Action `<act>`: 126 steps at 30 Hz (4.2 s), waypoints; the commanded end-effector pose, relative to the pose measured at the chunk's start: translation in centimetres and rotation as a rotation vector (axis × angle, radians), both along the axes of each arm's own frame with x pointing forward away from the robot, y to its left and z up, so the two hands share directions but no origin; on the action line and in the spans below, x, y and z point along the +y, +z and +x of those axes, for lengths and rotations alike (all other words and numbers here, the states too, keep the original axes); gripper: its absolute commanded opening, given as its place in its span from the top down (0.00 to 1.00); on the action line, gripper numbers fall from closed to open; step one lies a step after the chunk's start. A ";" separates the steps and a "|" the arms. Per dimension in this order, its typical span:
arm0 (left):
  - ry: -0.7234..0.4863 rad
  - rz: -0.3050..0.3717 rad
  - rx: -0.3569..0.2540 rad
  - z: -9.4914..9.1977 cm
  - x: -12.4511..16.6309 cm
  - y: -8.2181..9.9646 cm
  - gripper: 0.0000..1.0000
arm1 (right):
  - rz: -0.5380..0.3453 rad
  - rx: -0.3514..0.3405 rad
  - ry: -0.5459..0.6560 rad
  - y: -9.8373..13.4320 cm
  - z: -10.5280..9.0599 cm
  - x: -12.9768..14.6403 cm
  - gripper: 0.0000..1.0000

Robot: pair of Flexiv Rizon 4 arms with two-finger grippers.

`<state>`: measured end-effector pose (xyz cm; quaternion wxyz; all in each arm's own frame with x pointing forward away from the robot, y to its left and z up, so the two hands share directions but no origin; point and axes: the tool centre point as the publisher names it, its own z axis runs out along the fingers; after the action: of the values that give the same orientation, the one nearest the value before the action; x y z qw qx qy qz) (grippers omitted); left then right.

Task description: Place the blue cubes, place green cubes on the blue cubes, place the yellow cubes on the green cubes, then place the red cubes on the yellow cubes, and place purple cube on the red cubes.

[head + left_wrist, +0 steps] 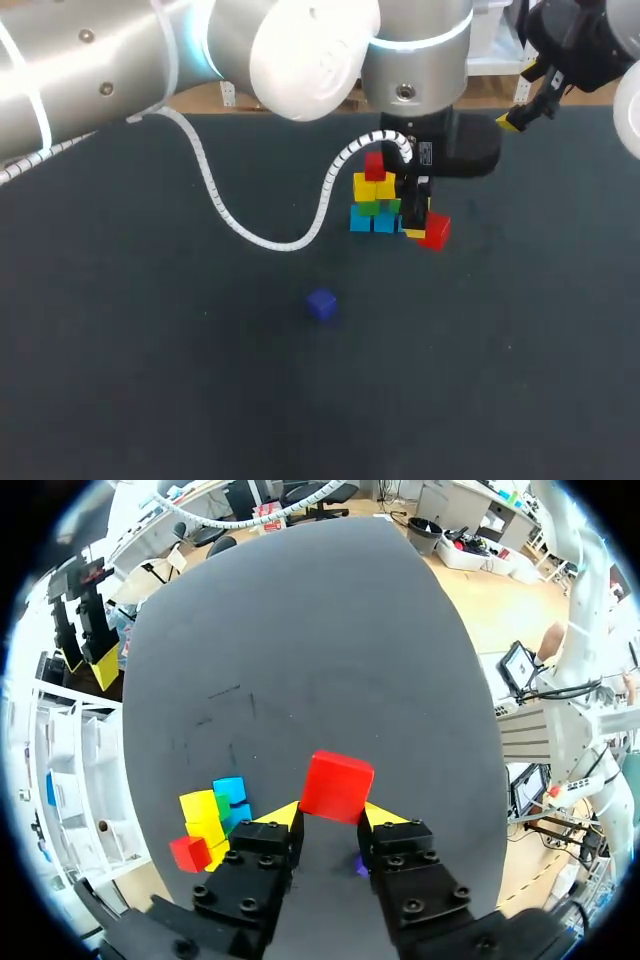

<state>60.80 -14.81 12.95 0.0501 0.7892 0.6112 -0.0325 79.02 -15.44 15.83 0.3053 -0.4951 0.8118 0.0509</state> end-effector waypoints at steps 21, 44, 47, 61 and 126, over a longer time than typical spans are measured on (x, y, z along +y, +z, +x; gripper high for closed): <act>0.005 -0.080 -0.050 0.1 0.4 2.5 0.11 | 0.000 -0.001 -0.001 0.0 -0.1 0.0 0.00; 0.289 -0.305 -0.340 1.9 11.1 14.2 0.00 | 0.000 -0.001 -0.001 0.0 -0.1 0.0 0.00; 0.339 -0.293 -0.362 2.7 12.0 14.0 0.00 | 0.000 -0.001 -0.001 0.0 -0.1 0.0 0.00; 0.505 -0.275 -0.346 5.8 14.7 12.1 0.00 | 0.000 -0.001 -0.001 0.0 -0.1 0.0 0.00; 0.866 -0.564 -0.473 18.2 27.0 8.7 0.00 | 0.000 -0.001 -0.001 0.0 -0.1 0.0 0.00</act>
<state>78.91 12.03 21.63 0.4030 0.4073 0.8195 0.0083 79.02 -15.45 15.84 0.3053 -0.4951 0.8118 0.0510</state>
